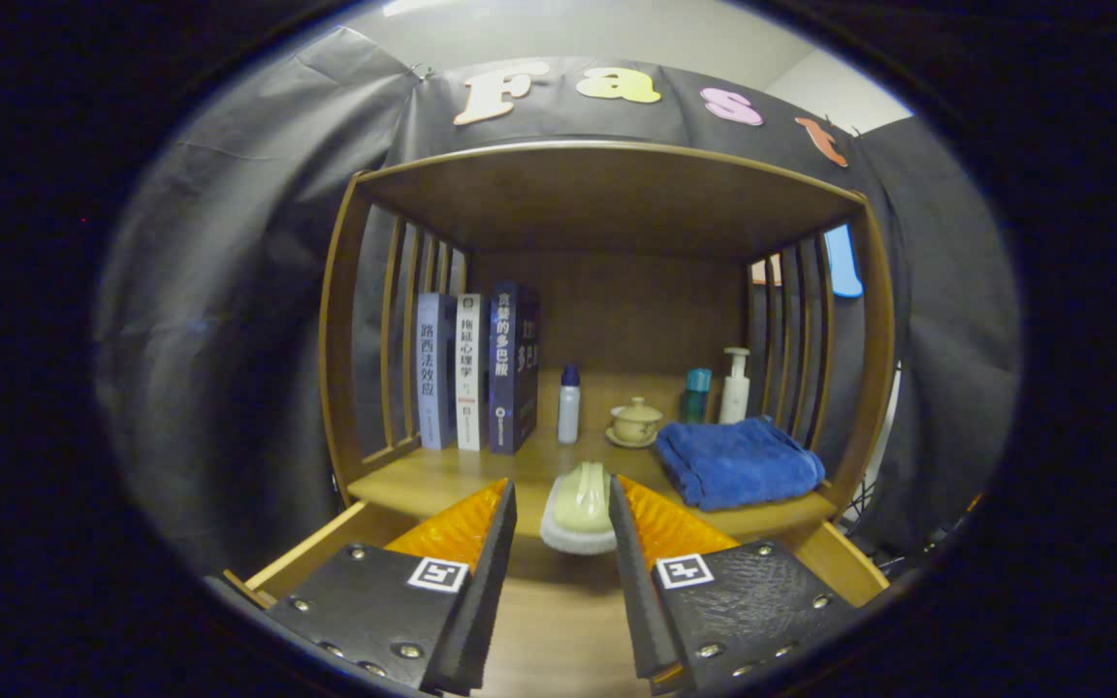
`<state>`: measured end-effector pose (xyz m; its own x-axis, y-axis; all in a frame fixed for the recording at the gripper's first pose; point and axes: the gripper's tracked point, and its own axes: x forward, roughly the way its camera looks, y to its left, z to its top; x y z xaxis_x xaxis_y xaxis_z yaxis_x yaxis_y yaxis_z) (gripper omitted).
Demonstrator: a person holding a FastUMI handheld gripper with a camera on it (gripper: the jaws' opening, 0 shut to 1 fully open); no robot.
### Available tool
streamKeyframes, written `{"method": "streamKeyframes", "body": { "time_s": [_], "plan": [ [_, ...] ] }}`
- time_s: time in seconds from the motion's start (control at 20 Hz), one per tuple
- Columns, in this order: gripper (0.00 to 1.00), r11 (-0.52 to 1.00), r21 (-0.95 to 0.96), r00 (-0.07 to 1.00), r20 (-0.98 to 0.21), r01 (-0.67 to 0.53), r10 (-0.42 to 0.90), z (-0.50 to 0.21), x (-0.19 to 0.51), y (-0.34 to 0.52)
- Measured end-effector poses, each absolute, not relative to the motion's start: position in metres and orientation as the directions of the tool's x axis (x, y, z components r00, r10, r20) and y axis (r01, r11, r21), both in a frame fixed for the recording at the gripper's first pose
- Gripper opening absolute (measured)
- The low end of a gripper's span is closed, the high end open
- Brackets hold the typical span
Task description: Pull open the drawer, take out the items inside it, and place them on the countertop above the cabinet.
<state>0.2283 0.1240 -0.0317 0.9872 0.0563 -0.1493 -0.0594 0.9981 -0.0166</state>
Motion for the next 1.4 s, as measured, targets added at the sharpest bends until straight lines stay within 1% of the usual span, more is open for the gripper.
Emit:
{"method": "streamKeyframes", "body": {
  "time_s": [0.2, 0.35, 0.5, 0.7, 0.8, 0.95, 1.1, 1.15, 1.3, 1.4],
  "plan": [
    [0.56, 0.999, 0.006, 0.977, -0.209, -0.035, 0.036, -0.061, 0.186, 0.114],
    [0.56, 0.998, 0.017, 0.965, -0.255, -0.057, 0.059, -0.084, 0.151, 0.116],
    [0.56, 0.996, 0.051, 0.964, -0.252, -0.073, 0.084, -0.099, 0.117, 0.120],
    [0.56, 0.997, 0.078, 0.961, -0.276, -0.016, 0.037, -0.120, 0.087, 0.103],
    [0.56, 0.995, 0.099, 0.966, -0.256, 0.004, 0.021, -0.120, 0.083, 0.098],
    [0.56, 0.997, 0.078, 0.959, -0.282, -0.001, 0.023, -0.131, 0.075, 0.095],
    [0.56, 0.995, 0.103, 0.954, -0.296, -0.013, 0.043, -0.142, 0.079, 0.100],
    [0.56, 0.995, 0.101, 0.963, -0.267, -0.014, 0.040, -0.136, 0.076, 0.098],
    [0.56, 0.993, 0.115, 0.966, -0.257, -0.002, 0.032, -0.138, 0.080, 0.098],
    [0.56, 0.996, 0.087, 0.966, -0.257, 0.010, 0.013, -0.139, 0.082, 0.097]
  ]
}}
